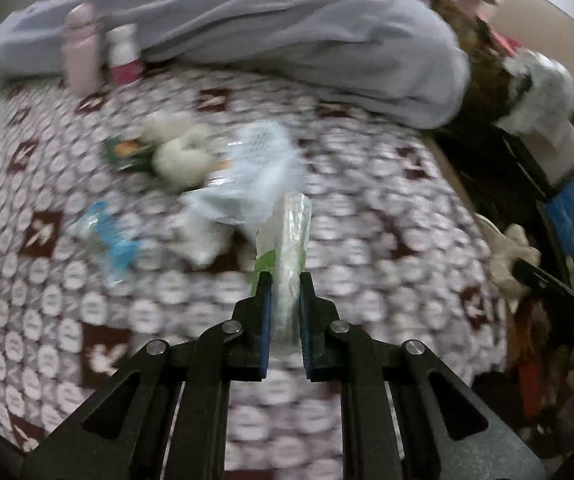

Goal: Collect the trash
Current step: 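Carry the tissue pack and beige paper over the cream bin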

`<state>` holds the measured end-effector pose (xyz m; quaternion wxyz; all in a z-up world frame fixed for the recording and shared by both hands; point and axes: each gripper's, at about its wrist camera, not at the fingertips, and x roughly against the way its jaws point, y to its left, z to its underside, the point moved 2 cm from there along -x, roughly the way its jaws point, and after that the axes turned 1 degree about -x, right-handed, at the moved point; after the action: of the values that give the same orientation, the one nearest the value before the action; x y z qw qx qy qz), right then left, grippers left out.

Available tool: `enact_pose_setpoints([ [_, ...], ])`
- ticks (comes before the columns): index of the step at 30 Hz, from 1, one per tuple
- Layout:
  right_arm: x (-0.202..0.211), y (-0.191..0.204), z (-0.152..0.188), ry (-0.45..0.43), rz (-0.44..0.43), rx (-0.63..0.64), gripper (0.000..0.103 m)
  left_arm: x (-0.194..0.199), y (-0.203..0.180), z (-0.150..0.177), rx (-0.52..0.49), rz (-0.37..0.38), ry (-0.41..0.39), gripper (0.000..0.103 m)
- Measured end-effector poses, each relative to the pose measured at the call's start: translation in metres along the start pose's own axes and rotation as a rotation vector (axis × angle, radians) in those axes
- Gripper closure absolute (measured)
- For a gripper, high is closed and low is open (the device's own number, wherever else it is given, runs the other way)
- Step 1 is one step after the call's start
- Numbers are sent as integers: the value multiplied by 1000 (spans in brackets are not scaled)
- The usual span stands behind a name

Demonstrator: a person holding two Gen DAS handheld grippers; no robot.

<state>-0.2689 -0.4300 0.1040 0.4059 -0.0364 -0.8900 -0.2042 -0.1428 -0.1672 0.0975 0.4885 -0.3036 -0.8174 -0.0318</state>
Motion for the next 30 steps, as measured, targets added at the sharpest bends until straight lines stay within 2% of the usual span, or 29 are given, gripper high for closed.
enact_pose_setpoints([
  [14,52,-124,10,-43,199,-132,78,-36,-176,-23,-242,151,9,93],
  [23,64,-189,14,-39,311,-195,78,-83,-278,-36,-310,313,90,93],
  [30,65,-227,11,-35,383,-225,78,-114,-334,-42,-337,378,118,93],
])
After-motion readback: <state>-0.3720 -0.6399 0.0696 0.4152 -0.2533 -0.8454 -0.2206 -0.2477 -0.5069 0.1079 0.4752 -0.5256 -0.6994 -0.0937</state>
